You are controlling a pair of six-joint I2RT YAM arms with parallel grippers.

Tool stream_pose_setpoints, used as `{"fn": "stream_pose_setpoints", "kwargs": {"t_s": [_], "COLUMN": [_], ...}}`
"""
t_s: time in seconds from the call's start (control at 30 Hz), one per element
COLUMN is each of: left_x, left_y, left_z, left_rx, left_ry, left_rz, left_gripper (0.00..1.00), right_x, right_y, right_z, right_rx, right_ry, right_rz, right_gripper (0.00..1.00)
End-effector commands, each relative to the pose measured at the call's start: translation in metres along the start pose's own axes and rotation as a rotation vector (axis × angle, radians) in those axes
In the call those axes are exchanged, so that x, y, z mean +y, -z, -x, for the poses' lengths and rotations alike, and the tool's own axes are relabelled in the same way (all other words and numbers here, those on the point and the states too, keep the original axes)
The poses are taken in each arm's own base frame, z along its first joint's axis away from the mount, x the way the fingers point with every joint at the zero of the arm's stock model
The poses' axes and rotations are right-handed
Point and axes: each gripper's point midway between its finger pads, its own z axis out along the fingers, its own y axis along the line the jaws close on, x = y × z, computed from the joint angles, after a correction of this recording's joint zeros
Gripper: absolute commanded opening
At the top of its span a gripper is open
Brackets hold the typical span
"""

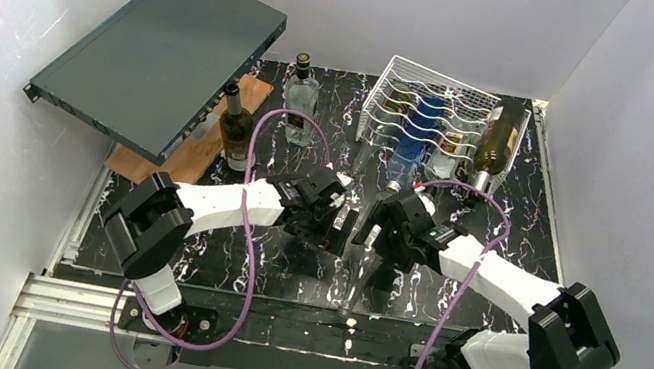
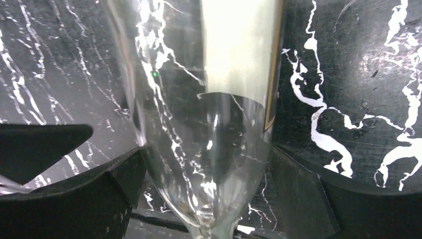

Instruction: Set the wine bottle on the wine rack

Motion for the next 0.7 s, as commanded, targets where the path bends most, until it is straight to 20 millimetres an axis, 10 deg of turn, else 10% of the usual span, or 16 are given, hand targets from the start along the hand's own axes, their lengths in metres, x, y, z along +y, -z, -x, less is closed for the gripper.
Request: {"fn": "stream_pose_setpoints", "kwargs": {"t_s": [0.0,0.43,0.67], "left_x": [-0.001,-0.011,-0.024], "left_y": [0.029,0.165,0.174], "left_z": [0.003,0.074,0.103], "left_rx": [-0.049,-0.330,-0.447], "left_ry": [0.004,-0.172,-0.168], "left_rz": [-0.011,0.025,-0.012], "left_gripper": [0.98,0.98,0.98], "right_x": [-0.025,-0.038,-0.038], "right_y": [-0.008,-0.018,-0.028], "right_z": [0.010,0.032,0.026], "right_rx": [-0.035,-0.051,-0.020], "right_ry": [0.061,0.350,0.466], "right_rz": [-0.135,-0.263,-0.210], "right_gripper": [0.98,0.98,0.98]}}
